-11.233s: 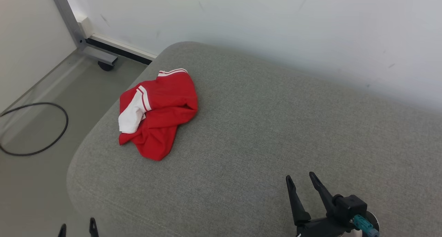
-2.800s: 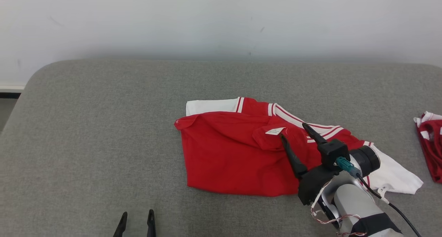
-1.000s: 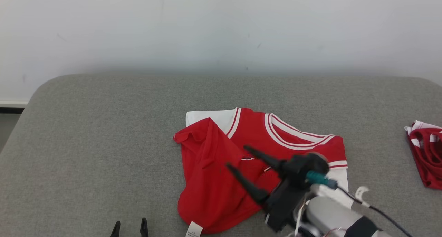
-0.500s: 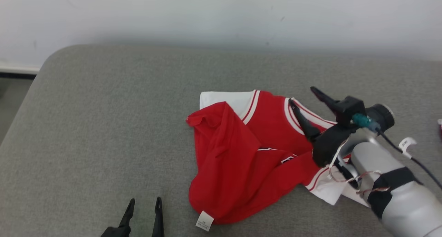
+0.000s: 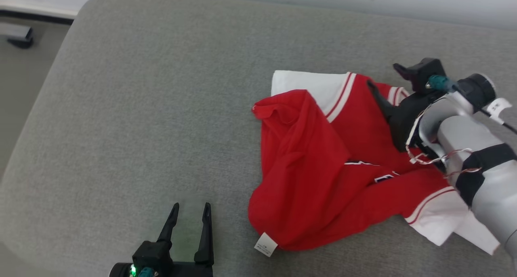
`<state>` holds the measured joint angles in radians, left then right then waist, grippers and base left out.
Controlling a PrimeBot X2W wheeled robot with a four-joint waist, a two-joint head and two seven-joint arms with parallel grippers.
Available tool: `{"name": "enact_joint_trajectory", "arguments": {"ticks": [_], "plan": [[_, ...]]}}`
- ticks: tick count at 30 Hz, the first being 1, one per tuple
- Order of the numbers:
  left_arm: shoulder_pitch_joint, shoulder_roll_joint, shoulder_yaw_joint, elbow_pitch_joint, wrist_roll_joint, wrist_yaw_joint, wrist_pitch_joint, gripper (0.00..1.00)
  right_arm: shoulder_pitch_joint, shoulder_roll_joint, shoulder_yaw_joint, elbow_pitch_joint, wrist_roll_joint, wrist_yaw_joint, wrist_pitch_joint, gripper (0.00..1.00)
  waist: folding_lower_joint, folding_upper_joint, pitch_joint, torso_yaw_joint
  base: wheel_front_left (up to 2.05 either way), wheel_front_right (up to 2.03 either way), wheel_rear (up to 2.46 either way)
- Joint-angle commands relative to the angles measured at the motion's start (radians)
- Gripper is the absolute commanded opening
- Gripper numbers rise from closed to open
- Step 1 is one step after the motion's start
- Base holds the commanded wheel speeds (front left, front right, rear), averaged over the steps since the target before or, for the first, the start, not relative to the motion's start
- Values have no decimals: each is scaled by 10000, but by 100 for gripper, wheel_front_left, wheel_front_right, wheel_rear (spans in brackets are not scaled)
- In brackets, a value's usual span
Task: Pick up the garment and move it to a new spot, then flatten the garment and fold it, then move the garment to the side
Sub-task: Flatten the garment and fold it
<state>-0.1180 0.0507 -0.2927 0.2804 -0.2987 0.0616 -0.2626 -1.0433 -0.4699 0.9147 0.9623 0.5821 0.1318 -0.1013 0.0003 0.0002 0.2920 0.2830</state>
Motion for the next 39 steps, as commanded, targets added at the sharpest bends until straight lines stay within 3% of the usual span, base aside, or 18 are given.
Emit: {"name": "enact_joint_trajectory", "arguments": {"ticks": [1, 12, 13, 14, 15, 20, 26, 34, 35, 36, 39], "plan": [[-151, -9, -49, -74, -48, 60, -31, 100, -193, -56, 95, 96, 192, -26, 108, 100, -3, -2, 649, 674, 0, 0, 0], [-234, -9, -366, -283, -263, 261, -31, 100, -558, -548, 1450, 263, 1470, -26, 1498, 100, -3, -2, 1099, 1176, 0, 0, 0], [-250, -9, -358, -298, -269, 292, -31, 100, -605, -636, 1697, 256, 1573, -26, 1573, 10, -3, -2, 1125, 1189, 0, 0, 0], [-250, -9, -358, -298, -269, 292, -31, 100, -605, -636, 1697, 256, 1573, -26, 1573, 10, -3, -2, 1125, 1189, 0, 0, 0], [-266, -9, -340, -307, -269, 298, -31, 100, -708, -692, 1777, 279, 1606, -26, 1492, 0, -3, -2, 1140, 1190, 0, 0, 0], [-364, -10, -374, -419, -272, 352, -31, 100, -1676, -1037, 1699, 996, 1166, -34, 398, 0, -3, -2, 1284, 1196, 0, 0, 0], [-517, -9, -387, -579, -142, 373, -31, 100, -3050, -1107, 1154, 2830, 150, -28, -1009, 0, -3, -2, 1455, 1246, 0, 0, 0], [-501, -7, -413, -676, -38, 354, -31, 100, -3493, -2163, -436, 3294, -1071, -28, -1128, 0, -3, -2, 1499, 1265, 0, 0, 0], [-511, -7, -408, -686, -21, 363, -31, 100, -3423, -2259, -739, 3282, -1253, -28, -1127, 40, -3, -2, 1500, 1243, 0, 0, 0], [-533, -7, -393, -686, -16, 372, -31, 100, -3255, -2262, -1038, 3283, -1358, -28, -1034, 100, -3, -2, 1492, 1215, 0, 0, 0], [-598, -7, -359, -662, 31, 368, -31, 100, -2921, -2102, -2019, 3269, -1676, -28, -1310, 100, -3, -2, 1403, 1071, 0, 0, 0]]}}
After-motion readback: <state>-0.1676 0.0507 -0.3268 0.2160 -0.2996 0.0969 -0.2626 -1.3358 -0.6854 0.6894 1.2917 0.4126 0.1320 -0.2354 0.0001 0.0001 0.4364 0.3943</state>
